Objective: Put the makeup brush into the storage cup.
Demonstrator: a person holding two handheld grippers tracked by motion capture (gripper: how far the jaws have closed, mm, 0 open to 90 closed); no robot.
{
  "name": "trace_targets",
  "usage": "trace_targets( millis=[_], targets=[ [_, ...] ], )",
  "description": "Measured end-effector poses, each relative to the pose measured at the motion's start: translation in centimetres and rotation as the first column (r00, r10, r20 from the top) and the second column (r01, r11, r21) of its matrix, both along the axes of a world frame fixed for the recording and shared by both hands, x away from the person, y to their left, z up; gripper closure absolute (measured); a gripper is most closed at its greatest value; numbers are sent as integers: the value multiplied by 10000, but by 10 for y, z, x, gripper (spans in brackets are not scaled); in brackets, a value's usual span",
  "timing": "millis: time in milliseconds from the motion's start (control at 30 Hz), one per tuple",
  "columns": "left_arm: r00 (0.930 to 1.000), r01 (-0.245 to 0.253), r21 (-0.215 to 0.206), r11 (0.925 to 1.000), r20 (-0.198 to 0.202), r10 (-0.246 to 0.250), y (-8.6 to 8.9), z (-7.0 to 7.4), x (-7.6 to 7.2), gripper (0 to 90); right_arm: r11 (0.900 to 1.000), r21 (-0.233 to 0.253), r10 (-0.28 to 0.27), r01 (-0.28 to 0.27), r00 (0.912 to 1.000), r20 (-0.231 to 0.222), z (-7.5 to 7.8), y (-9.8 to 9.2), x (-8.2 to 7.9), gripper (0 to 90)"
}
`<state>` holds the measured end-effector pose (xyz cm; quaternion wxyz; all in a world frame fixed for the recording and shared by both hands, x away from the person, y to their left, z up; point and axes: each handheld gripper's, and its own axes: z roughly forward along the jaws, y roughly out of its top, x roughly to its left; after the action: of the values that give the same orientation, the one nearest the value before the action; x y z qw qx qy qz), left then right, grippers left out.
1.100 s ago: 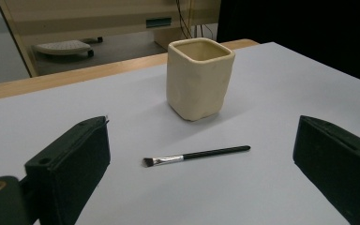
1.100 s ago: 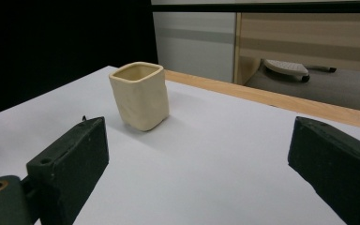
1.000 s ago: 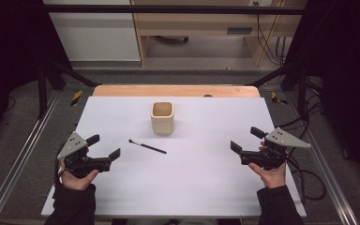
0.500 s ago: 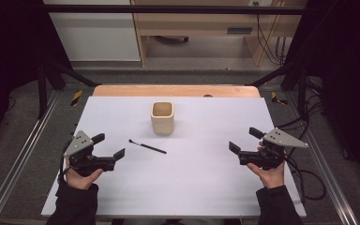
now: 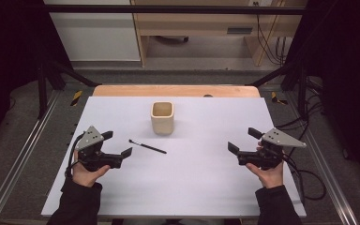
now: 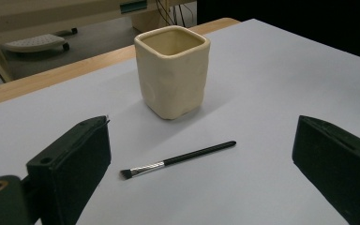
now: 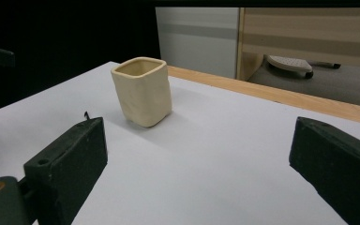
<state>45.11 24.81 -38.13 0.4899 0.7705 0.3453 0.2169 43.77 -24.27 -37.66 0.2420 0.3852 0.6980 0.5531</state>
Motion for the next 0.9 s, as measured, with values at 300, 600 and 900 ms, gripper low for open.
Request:
trace_targets(
  millis=[300,600,900],
  targets=[
    [9993,254,294,9992,-271,-246,-8,-1,15,48,10000,-55,17,-18,9999,-105,-2,3,1,45],
    [9968,387,628,9973,-723,-341,-19,-9,34,52,10000,-82,37,-39,9999,-137,-3,4,2,44],
    [9929,454,884,9950,-1140,-352,-24,-21,50,55,10000,-83,41,-42,9998,-177,-3,4,2,44]
  ],
)
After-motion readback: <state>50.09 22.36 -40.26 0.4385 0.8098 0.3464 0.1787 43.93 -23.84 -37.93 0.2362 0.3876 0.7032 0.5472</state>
